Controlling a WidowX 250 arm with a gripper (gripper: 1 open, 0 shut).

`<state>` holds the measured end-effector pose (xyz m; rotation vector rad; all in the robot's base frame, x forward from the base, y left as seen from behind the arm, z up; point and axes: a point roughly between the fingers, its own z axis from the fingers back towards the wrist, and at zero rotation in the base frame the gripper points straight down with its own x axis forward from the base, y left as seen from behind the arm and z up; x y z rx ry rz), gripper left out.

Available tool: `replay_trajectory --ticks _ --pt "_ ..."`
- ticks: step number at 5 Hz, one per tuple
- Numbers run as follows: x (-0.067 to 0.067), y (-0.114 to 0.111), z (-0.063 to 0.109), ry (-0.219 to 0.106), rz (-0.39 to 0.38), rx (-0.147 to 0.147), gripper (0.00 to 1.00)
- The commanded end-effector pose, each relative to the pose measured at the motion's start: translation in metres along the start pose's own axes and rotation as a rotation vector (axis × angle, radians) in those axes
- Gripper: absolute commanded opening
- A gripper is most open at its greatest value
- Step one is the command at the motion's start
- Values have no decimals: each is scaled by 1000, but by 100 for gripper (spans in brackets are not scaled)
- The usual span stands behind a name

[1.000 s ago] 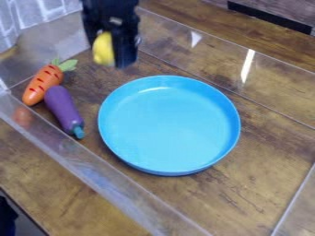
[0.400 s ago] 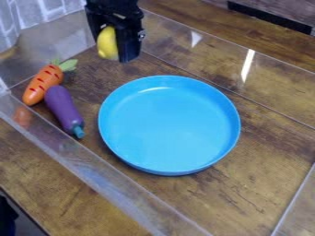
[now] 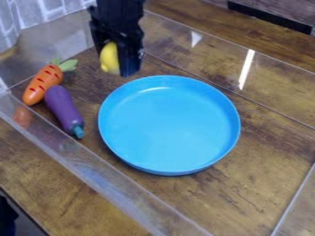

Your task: Remove the lemon from the blue tray and put it on the table

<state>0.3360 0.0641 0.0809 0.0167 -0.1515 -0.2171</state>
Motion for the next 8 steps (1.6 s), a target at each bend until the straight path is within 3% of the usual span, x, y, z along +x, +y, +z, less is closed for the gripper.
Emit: replay_trajectory --ticks 1,5,6,7,8 --pt "8 2 8 -39 -19 38 0" --pt "16 15 -1 -28 -45 103 0" --pt "17 17 -4 -25 -44 98 100" --pt "18 18 -4 -27 -48 99 0" --pt "18 20 -5 -27 -57 100 100"
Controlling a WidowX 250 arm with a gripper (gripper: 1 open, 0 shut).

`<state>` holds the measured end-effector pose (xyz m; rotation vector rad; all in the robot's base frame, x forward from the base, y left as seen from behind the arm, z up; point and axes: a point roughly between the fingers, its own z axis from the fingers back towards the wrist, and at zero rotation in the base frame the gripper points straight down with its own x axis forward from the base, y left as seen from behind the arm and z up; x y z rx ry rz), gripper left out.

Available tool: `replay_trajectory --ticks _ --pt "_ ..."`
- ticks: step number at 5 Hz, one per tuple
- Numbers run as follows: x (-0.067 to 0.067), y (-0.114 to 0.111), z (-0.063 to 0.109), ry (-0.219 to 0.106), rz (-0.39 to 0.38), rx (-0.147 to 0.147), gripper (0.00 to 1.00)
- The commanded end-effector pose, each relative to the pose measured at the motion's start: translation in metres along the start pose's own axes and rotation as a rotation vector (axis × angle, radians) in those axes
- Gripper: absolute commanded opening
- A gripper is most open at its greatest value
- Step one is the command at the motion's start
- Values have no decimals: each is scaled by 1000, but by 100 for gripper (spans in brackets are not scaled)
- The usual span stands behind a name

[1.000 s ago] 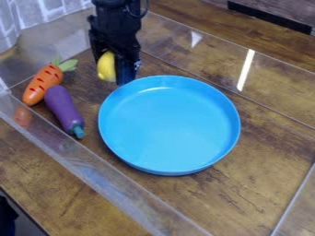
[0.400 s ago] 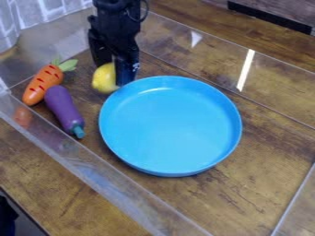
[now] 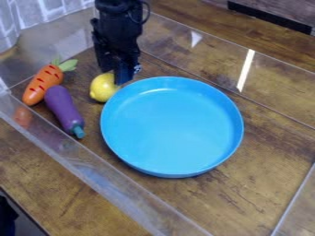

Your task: Remove the lemon from the blue tray and put it on the table

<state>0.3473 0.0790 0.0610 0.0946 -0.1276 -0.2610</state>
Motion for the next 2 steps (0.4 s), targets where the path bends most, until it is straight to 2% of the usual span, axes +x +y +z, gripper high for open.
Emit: replay_trajectory --ticks 1,2 --pt "13 8 14 -54 -13 31 100" --pt "12 10 7 -49 -24 25 100"
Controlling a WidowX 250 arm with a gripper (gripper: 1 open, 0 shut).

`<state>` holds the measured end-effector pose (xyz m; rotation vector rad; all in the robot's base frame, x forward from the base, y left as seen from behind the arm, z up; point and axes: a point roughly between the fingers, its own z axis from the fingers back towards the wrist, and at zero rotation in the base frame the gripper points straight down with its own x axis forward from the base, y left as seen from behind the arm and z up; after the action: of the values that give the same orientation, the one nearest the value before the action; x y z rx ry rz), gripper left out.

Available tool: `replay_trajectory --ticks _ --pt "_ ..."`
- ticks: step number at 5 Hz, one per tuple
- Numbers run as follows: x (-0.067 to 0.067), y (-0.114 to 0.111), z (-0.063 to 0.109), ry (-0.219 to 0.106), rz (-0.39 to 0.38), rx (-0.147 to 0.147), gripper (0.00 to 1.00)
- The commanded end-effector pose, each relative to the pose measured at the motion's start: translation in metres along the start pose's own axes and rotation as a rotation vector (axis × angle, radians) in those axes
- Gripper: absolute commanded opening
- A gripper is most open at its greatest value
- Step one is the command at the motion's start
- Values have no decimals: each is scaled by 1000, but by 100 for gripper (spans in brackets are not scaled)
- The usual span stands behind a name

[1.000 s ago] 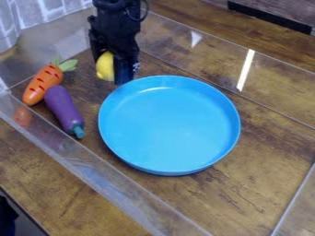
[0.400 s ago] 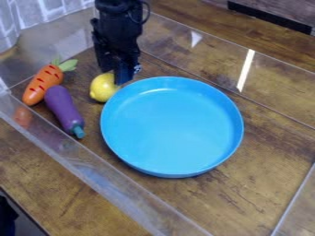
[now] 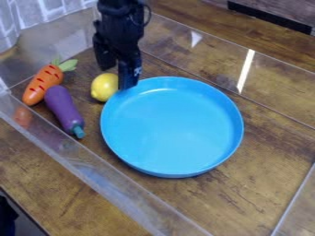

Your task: Remove the lemon from the blue tray and put it on the table

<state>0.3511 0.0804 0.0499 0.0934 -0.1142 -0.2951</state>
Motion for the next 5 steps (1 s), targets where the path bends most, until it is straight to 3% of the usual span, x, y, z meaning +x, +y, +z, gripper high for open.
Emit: replay_trajectory --ticks 1,5 --pt "10 10 31 -69 -12 41 100" --pt "8 17 32 -74 -13 50 100"
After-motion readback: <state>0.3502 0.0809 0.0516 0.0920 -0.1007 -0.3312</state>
